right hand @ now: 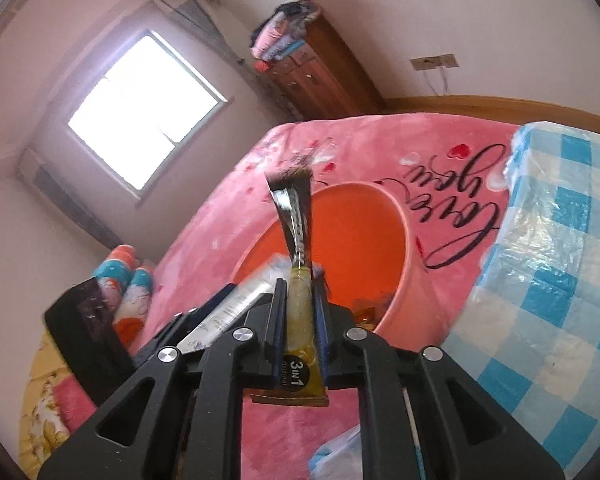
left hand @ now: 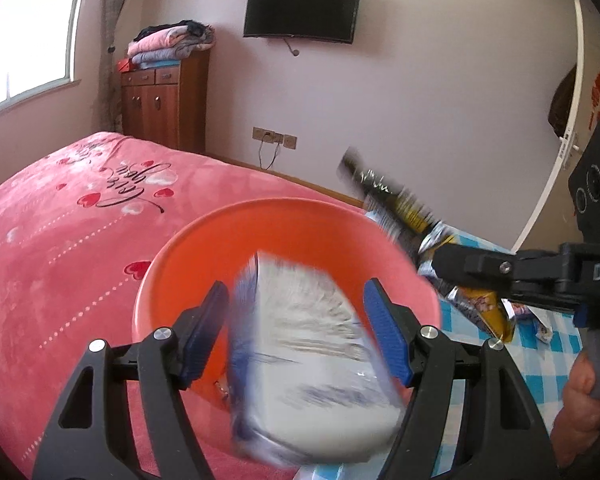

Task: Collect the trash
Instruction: 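Carry carton and coffee stick over the orange bucket and open both tools, then move both tools back toward the table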

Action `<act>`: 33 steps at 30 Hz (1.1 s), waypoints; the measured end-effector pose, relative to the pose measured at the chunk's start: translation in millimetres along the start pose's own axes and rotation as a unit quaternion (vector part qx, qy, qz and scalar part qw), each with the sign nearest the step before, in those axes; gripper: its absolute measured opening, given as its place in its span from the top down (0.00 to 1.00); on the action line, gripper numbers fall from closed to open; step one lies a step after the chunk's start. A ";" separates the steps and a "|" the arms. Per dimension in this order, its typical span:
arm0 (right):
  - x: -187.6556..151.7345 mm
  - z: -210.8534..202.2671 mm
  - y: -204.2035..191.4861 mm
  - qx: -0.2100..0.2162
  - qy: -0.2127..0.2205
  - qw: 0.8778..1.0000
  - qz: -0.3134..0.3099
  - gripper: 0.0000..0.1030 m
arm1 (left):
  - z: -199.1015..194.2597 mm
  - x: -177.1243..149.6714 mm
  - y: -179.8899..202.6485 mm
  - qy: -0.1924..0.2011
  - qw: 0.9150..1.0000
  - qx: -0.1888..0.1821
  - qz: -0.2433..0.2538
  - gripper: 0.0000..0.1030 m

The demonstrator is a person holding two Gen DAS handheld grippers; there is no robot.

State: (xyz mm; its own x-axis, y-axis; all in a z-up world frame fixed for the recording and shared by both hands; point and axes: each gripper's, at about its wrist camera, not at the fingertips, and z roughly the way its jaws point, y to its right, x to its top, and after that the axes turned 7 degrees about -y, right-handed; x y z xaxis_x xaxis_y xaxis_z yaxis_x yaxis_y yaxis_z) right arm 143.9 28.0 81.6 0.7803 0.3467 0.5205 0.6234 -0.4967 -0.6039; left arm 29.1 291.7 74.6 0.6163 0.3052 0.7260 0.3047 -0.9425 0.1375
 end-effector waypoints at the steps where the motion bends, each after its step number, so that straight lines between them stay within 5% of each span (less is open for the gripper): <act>1: 0.1 0.9 1.4 0.002 0.002 1.000 0.000 0.68 | 3.1 0.6 -1.8 -0.004 1.000 0.001 -0.002 0.30; 4: -2.2 -5.1 2.6 -0.014 0.025 1.000 -0.001 0.33 | 10.8 -1.4 -4.3 -0.014 1.000 0.009 -0.005 0.19; 9: -11.6 -27.5 0.8 -0.060 0.070 0.995 -0.025 0.17 | 18.9 -7.7 -4.5 -0.026 0.999 0.022 -0.003 0.13; 22: -57.2 -62.6 13.6 -0.168 0.120 0.977 -0.054 0.11 | 5.4 -7.6 27.3 -0.003 0.998 0.054 0.036 0.07; 33: -87.8 -93.7 37.9 -0.214 0.141 0.966 -0.031 0.11 | -8.9 -7.7 60.9 0.006 0.997 0.037 0.061 0.07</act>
State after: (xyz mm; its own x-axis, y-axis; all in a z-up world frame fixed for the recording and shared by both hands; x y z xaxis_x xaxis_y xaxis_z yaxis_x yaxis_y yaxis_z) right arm 94.4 -95.8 69.6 0.6593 0.1857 0.7286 0.5441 -0.7866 -0.2919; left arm 36.4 230.7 83.4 0.6438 0.1872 0.7419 0.2816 -0.9595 -0.0023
